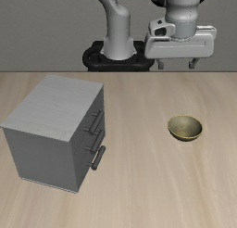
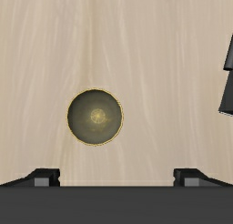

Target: Pick up the pocelain bowl on the table and place it on the white cabinet

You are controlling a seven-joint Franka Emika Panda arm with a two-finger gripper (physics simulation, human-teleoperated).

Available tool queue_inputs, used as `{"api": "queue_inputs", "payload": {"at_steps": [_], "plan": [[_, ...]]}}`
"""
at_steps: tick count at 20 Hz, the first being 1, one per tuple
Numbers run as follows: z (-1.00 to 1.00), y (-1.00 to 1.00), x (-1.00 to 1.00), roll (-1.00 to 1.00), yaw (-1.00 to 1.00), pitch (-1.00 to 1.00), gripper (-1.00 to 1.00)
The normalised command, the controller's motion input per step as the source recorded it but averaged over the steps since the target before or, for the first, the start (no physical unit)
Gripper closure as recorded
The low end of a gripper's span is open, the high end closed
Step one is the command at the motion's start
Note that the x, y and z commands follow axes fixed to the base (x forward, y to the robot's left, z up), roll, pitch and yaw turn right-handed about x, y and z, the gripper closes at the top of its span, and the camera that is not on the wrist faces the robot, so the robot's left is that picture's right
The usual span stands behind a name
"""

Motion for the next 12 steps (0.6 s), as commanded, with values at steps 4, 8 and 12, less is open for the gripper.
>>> {"api": "queue_inputs", "payload": {"at_steps": [4,8,12], "plan": [[-0.75,0.00,0.25,0.00,0.00,0.00,-1.00],[-1.00,0.00,0.00,0.00,0.00,0.00,-1.00],[-1.00,0.00,0.00,0.00,0.00,0.00,-1.00]]}}
